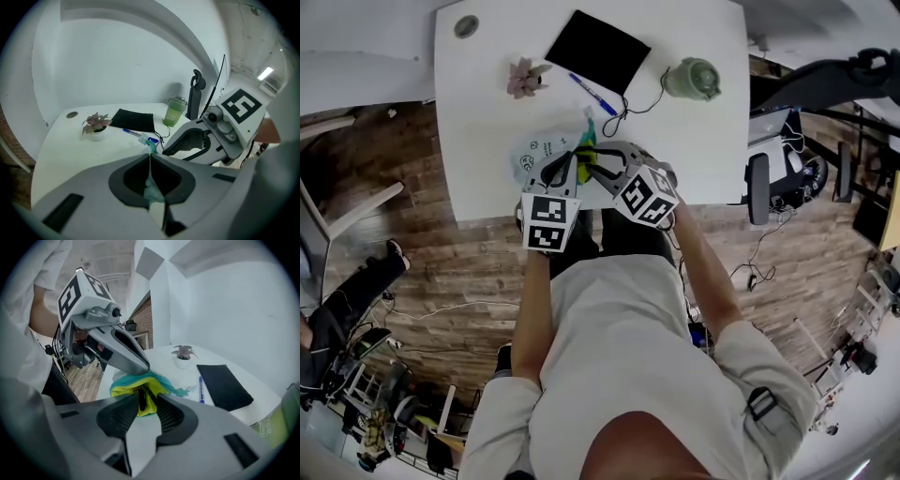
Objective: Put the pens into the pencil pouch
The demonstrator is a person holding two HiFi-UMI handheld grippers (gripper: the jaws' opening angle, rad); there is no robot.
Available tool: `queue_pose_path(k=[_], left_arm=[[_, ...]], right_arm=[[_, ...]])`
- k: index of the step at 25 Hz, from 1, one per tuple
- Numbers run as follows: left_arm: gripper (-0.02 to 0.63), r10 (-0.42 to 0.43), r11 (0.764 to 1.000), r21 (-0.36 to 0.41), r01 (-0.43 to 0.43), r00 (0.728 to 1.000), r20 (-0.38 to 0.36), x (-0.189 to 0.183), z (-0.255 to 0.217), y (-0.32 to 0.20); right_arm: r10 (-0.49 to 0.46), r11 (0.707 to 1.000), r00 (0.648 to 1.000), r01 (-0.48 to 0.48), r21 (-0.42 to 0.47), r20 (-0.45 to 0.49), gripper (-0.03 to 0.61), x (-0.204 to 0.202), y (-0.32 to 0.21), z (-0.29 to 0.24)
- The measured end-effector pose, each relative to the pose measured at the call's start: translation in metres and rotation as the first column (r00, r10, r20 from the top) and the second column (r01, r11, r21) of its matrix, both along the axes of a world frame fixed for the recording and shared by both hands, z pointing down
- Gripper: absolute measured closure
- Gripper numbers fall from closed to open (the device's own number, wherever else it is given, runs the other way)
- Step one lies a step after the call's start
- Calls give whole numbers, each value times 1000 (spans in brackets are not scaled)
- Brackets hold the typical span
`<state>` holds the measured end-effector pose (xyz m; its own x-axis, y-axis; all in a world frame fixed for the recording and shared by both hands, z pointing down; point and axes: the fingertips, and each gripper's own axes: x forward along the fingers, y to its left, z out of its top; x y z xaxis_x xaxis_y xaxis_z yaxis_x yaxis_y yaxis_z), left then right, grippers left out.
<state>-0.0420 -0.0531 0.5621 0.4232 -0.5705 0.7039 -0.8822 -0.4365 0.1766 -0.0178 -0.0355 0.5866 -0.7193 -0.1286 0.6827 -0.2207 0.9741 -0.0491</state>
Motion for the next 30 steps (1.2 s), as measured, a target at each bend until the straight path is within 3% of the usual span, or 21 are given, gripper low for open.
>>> queue_pose_path(k=[16,30], left_arm=[[611,-15,1000,-9,16,1000,16,-3,6,-21],[611,-49,998,-30,49,999,20,-5,14,-34]], right_arm=[[215,976,973,-212,37,-88,459,32,-67,17],[248,968,951,-249,17,-184,462,36,-106,50]])
